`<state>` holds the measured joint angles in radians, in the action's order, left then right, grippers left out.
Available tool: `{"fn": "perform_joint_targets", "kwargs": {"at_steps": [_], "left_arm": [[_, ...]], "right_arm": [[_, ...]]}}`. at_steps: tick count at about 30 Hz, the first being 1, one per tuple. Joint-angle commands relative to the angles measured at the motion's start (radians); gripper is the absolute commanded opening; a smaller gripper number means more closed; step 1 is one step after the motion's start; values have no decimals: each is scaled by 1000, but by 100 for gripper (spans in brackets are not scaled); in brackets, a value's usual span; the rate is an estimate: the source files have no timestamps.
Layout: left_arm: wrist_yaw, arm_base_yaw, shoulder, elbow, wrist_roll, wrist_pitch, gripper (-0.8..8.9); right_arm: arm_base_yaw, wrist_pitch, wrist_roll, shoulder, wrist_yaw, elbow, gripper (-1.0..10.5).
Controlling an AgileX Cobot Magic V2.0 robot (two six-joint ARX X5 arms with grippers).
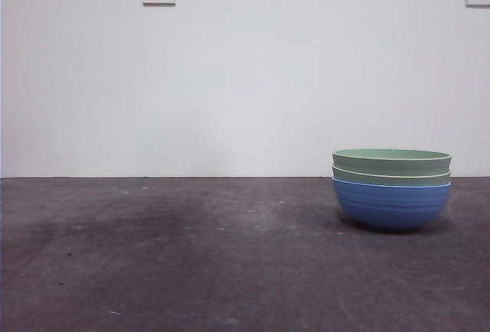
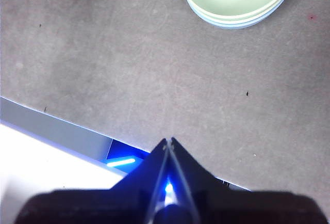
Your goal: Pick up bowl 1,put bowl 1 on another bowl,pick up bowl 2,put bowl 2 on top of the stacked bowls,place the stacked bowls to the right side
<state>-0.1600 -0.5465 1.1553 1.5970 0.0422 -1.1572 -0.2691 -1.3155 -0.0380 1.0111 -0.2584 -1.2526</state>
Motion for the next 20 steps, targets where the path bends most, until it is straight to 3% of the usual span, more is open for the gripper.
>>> {"fn": "perform_joint_targets", "kwargs": {"at_steps": [1,11,15,17,20], "left_arm": [[2,-3,1,-4,11,13,-3],[-2,-7,0,-5,11,11,-3],[70,20,-28,-5,40,31,-3],[92,68,-63,-8,42,89,-3],[45,171,-153,-53,89,262,-3]], "right_arm": [[0,2,-5,-2,3,2,3],[0,2,-5,-2,3,2,3],[0,2,-5,-2,3,2,3],[0,2,-5,-2,3,2,3],[0,2,-5,-2,3,2,3]]}}
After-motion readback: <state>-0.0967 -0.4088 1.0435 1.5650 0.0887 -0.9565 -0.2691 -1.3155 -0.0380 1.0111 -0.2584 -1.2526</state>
